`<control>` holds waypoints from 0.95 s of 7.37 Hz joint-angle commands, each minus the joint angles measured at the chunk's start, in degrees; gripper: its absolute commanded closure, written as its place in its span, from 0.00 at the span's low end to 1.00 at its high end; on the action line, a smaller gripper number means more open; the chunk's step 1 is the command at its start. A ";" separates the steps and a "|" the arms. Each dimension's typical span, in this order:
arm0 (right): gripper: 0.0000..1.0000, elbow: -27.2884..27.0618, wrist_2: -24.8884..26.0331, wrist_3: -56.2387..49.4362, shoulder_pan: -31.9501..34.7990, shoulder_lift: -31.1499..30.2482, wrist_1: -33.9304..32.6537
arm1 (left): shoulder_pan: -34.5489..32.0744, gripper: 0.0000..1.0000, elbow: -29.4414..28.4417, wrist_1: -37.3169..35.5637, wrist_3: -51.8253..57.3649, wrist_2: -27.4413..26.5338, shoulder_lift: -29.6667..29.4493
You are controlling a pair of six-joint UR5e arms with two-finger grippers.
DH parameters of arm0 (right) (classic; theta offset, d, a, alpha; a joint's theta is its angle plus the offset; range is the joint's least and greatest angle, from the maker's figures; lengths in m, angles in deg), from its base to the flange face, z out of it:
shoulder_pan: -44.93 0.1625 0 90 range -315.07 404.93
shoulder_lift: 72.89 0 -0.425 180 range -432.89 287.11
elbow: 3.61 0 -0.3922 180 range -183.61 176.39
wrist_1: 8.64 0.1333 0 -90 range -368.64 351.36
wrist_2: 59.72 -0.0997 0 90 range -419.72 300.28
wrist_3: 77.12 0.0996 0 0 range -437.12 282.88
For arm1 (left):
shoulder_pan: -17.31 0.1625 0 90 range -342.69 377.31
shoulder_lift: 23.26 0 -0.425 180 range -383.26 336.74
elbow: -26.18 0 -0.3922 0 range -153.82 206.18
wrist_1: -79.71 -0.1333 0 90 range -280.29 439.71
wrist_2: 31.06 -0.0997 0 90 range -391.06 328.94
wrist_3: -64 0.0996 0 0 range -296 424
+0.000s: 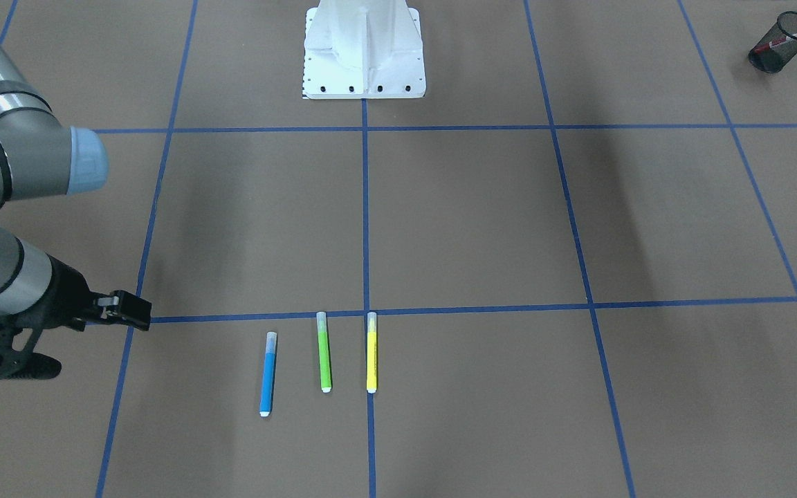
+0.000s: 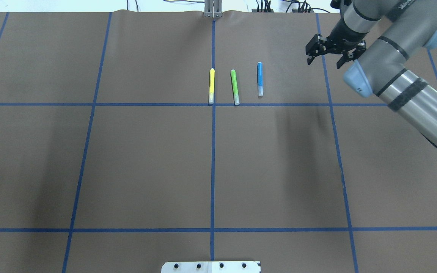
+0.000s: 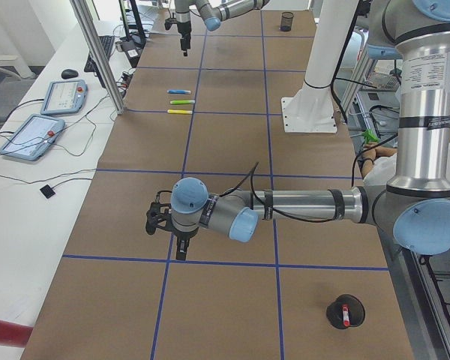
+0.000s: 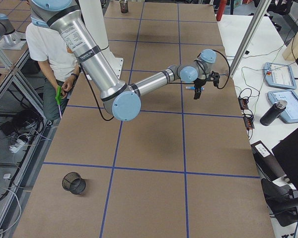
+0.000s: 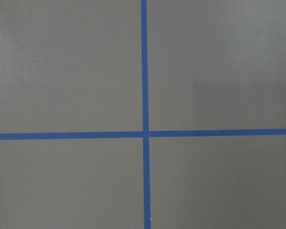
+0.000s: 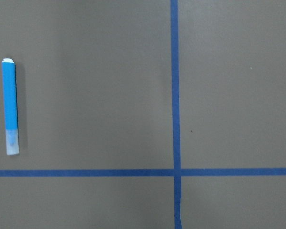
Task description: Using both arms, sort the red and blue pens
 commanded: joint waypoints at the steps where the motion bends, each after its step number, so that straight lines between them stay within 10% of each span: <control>1: 0.00 9.94 5.14 6.30 -4.01 8.11 4.89 | 0.41 0.04 0.29 -0.50 0.00 0.12 -0.50; 7: 0.08 24.12 12.00 12.73 -9.38 15.53 15.51 | 3.66 0.02 1.61 -0.50 -2.46 0.12 -0.94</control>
